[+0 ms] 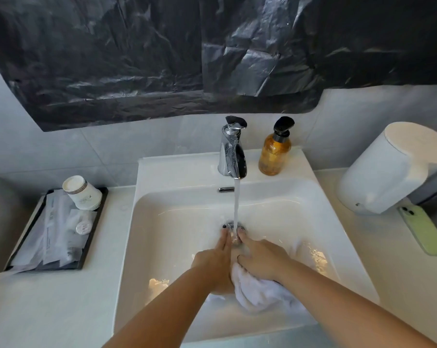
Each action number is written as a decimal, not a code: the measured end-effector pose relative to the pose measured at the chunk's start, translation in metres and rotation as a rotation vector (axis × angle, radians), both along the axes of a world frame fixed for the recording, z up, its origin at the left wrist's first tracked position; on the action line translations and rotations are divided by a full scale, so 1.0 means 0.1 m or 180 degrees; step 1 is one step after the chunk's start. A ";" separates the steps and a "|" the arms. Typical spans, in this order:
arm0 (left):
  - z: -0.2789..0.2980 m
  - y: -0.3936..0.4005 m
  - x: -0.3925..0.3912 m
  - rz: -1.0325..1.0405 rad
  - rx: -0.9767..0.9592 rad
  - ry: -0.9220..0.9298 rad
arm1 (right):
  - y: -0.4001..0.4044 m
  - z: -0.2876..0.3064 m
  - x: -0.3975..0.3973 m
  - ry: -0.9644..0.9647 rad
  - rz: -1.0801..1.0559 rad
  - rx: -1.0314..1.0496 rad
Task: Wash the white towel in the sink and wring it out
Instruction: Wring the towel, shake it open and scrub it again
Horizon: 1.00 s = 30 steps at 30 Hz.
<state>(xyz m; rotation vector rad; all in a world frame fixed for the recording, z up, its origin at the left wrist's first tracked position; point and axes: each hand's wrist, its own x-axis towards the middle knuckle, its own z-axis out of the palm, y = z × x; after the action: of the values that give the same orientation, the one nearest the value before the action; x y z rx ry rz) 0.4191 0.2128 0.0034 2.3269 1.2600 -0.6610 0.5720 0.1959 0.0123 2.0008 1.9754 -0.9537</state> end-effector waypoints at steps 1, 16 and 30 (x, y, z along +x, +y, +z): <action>0.01 0.02 0.00 0.0016 0.0012 0.0026 | 0.02 -0.01 0.00 -0.0010 -0.0005 -0.0019; 0.04 0.17 -0.06 -0.0291 -0.0124 -0.0174 | 0.22 -0.20 -0.07 -0.0136 0.0279 0.0024; 0.34 0.11 -0.43 0.1588 -0.0872 -0.2370 | -0.31 0.19 0.32 0.1703 -0.0390 0.0728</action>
<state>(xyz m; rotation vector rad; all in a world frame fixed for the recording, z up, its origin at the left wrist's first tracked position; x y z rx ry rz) 0.3758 0.2234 0.0377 1.6695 1.2002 0.1868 0.6044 0.1647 0.0310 2.1752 2.3352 -1.4812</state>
